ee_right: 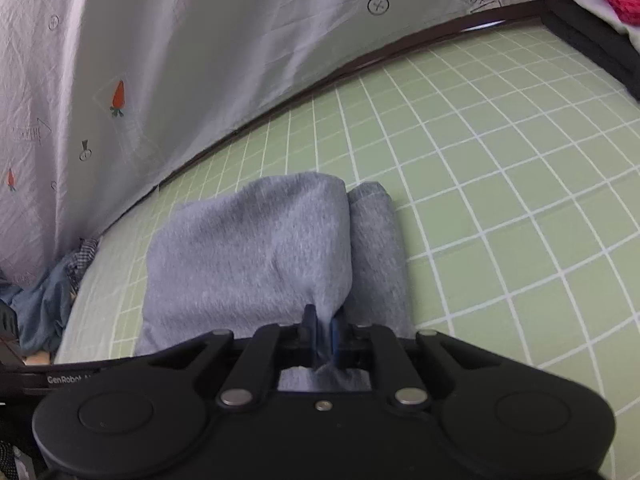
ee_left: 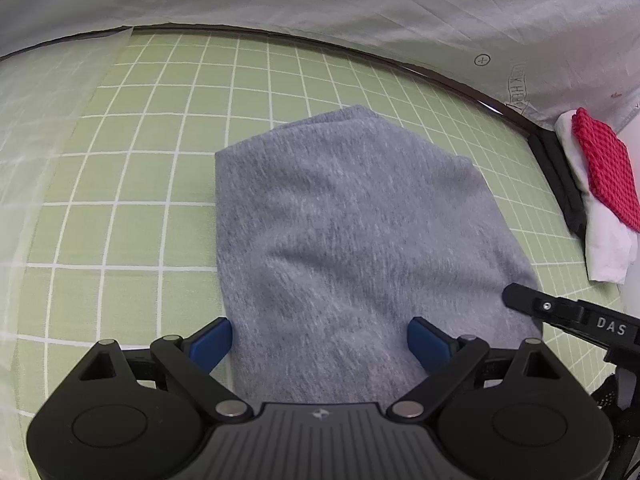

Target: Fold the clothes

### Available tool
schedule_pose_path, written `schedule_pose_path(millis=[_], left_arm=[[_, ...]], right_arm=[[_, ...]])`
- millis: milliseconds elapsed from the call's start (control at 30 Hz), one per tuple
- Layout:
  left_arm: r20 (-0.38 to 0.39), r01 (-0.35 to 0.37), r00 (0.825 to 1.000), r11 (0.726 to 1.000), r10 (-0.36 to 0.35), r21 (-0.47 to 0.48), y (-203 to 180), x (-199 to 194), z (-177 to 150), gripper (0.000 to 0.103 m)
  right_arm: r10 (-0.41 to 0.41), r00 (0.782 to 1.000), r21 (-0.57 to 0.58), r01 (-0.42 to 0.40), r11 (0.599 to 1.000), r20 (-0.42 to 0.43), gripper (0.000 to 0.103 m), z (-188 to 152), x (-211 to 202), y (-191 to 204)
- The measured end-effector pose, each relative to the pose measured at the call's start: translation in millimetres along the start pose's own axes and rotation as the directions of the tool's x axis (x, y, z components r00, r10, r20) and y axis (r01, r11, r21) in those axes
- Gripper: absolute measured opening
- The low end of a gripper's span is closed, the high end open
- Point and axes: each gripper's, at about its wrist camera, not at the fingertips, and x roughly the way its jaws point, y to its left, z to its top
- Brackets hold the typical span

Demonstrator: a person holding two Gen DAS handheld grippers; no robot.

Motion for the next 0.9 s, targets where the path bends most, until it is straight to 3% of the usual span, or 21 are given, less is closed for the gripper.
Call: schedule_pose_path(millis=[133, 267, 367, 400, 433, 533, 667, 700, 767, 867, 900], left_arm=[[0.022, 0.046, 0.999, 0.999, -0.045, -0.013, 2, -10, 1, 0.094], [0.006, 0.08, 0.997, 0.997, -0.08, -0.01, -2, -3, 0, 0.095], [-0.004, 0.095, 0.995, 0.995, -0.095, -0.036, 0, 1, -1, 0.095], [-0.007, 0.103, 0.995, 0.993, -0.103, -0.05, 2, 3, -2, 0.095], [-0.009, 0.11, 0.994, 0.992, -0.111, -0.064, 4, 4, -2, 0.095], [-0.014, 0.13, 0.991, 0.986, -0.132, -0.103, 9, 7, -4, 0.096], [-0.016, 0.154, 0.988, 0.985, -0.156, -0.072, 1, 9, -7, 0.094], [-0.019, 0.17, 0.985, 0.983, -0.171, -0.067, -1, 10, -7, 0.091], [-0.03, 0.216, 0.975, 0.974, -0.219, -0.067, -5, 13, -7, 0.06], [-0.031, 0.25, 0.967, 0.967, -0.251, -0.042, -13, 11, -10, 0.043], [-0.031, 0.261, 0.965, 0.965, -0.262, -0.025, -14, 7, -11, 0.041]], right_arm=[[-0.062, 0.996, 0.002, 0.062, 0.998, 0.069, 0.006, 6, -25, 0], [-0.096, 0.995, 0.099, 0.097, 0.99, -0.018, 0.011, 1, -5, -27], [-0.09, 0.996, 0.127, 0.092, 0.988, -0.023, 0.028, -4, -2, -30], [-0.097, 0.995, 0.111, 0.099, 0.989, -0.027, 0.041, -4, -2, -27], [-0.102, 0.994, 0.098, 0.105, 0.99, -0.033, 0.047, -4, -1, -25], [-0.065, 0.996, 0.093, 0.071, 0.993, -0.063, 0.051, -5, 6, -23], [-0.055, 0.996, 0.057, 0.06, 0.997, -0.073, 0.059, -7, 10, -15], [-0.047, 0.996, 0.062, 0.052, 0.997, -0.076, 0.059, -7, 11, -14], [0.012, 0.995, 0.1, -0.002, 0.995, -0.102, 0.052, -9, 14, -11], [0.077, 0.985, 0.108, -0.061, 0.992, -0.157, 0.03, -14, 18, 2], [0.087, 0.984, 0.091, -0.074, 0.993, -0.153, 0.028, -17, 14, 11]])
